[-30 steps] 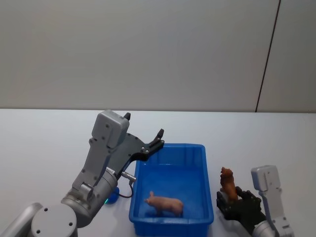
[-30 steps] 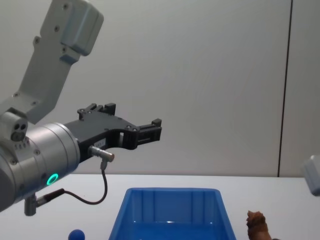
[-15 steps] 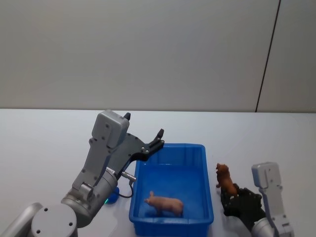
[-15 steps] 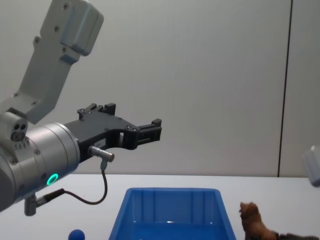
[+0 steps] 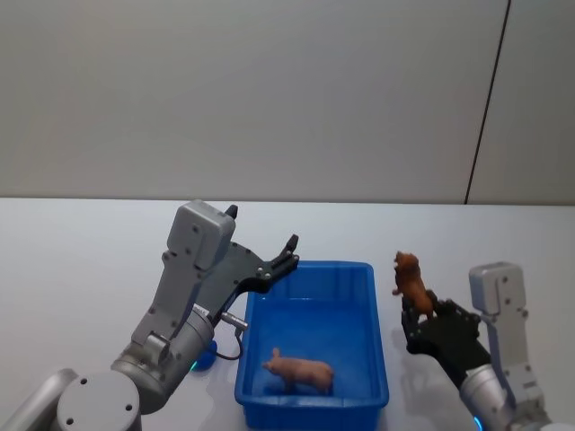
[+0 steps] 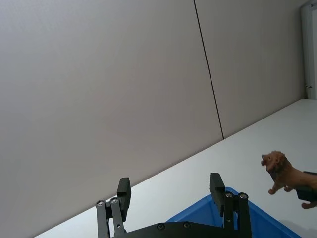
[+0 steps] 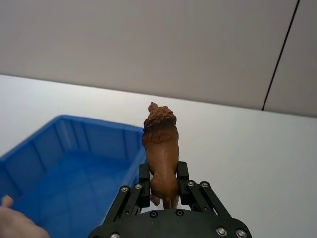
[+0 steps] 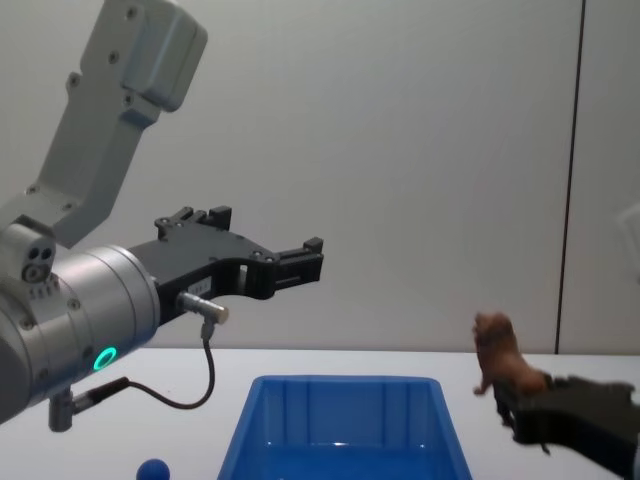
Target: Pick up the two dolls from the table and place them into the box.
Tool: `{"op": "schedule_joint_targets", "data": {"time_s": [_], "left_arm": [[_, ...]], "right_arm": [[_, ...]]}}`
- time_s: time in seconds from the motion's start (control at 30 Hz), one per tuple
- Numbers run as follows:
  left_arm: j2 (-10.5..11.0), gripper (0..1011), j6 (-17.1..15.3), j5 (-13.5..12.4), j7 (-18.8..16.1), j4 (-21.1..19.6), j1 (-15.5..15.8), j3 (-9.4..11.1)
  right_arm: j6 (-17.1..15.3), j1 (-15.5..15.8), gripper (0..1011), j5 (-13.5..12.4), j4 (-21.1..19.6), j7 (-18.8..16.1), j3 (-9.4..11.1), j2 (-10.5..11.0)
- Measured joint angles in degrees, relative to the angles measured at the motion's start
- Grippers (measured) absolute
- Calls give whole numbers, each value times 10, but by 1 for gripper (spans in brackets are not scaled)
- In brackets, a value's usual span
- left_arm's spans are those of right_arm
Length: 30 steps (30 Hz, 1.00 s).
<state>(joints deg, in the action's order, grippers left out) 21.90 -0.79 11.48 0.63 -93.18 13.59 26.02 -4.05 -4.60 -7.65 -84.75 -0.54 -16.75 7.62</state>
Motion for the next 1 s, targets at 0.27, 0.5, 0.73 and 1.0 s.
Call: {"op": "schedule_joint_targets", "data": {"time_s": [0.27,0.5,0.73,1.0], "left_arm": [[0,1002,0,0,0,0,0,0],[0,1002,0,0,0,0,0,0],[0,1002,0,0,0,0,0,0],[0,1002,0,0,0,0,0,0]], "right_arm": [[4,-15,310,-1,-8,-38,0,-4],[-5,-43,310,-2,11,-86,-5,-17],[-22,-68,310,2,41,-122,-12,-31],[-36,-86,430,8,67,-144,-17,-41]]}}
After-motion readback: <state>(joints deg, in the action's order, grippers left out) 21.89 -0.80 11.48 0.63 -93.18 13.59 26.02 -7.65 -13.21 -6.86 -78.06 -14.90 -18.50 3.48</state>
